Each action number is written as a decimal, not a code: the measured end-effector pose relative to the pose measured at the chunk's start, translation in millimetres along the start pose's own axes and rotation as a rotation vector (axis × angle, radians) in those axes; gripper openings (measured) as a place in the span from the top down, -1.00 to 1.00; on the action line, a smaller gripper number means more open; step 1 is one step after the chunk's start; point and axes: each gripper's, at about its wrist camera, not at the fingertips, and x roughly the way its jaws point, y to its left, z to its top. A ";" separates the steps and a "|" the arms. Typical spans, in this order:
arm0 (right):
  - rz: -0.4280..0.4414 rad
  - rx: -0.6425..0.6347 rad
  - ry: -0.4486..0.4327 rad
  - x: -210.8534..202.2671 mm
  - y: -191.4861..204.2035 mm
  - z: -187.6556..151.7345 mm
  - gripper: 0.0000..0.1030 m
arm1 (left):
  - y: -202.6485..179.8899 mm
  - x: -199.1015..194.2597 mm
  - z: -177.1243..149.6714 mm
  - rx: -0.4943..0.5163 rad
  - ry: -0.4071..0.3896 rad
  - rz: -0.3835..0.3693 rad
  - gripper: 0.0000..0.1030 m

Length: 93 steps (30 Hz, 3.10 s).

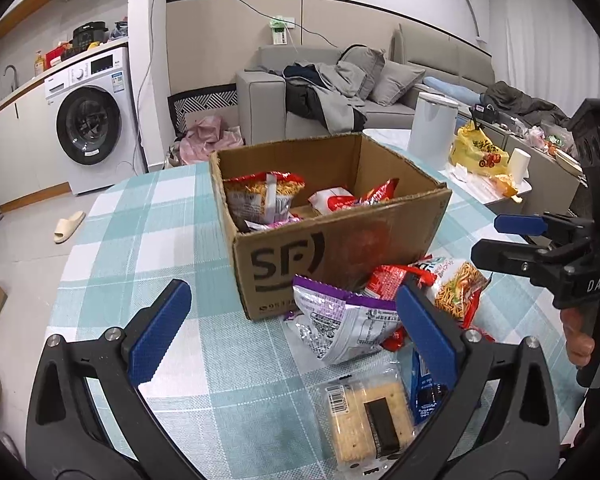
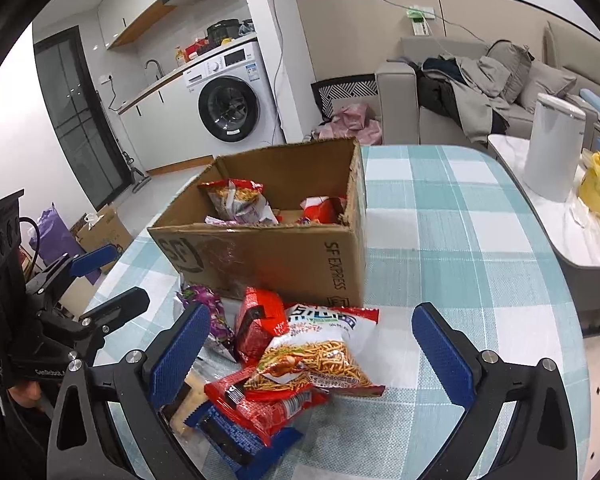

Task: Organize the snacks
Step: 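Open both grippers to release the bags and withdraw from the box, then grasp the noodle-snack bag with the right gripper while the left gripper grasps the purple-white bag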

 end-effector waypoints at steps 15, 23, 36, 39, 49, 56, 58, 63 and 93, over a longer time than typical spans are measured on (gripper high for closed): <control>-0.014 0.027 0.070 22.1 -15.8 -8.6 -0.99 | -2.2 40.6 -13.3 0.014 0.079 -0.032 -0.98; -0.004 0.003 0.100 28.3 -11.3 -13.5 -0.99 | -1.0 51.1 -18.8 0.007 0.091 -0.041 -0.98; -0.008 0.004 0.178 53.3 -12.2 -24.9 -0.99 | -4.2 66.5 -23.5 0.011 0.124 -0.050 -0.98; -0.018 0.017 0.188 53.5 -18.2 -24.6 -0.99 | -2.2 69.3 -26.2 0.009 0.129 -0.049 -0.98; -0.057 0.025 0.227 64.6 -28.9 -29.5 -0.99 | 2.6 78.0 -31.3 0.005 0.140 -0.047 -0.98; -0.056 0.009 0.214 65.0 -27.7 -31.0 -0.84 | 3.5 81.2 -34.9 0.005 0.146 -0.044 -0.98; -0.040 0.009 0.210 62.3 -26.6 -31.3 -0.60 | 3.4 81.2 -35.0 0.004 0.146 -0.046 -0.98; -0.034 0.013 0.174 55.7 -26.0 -30.8 -0.48 | 0.8 83.5 -37.0 0.005 0.146 -0.045 -0.98; 0.019 0.092 0.076 20.7 -46.0 -17.8 -0.20 | -10.2 88.3 -39.5 0.029 0.167 -0.098 -0.29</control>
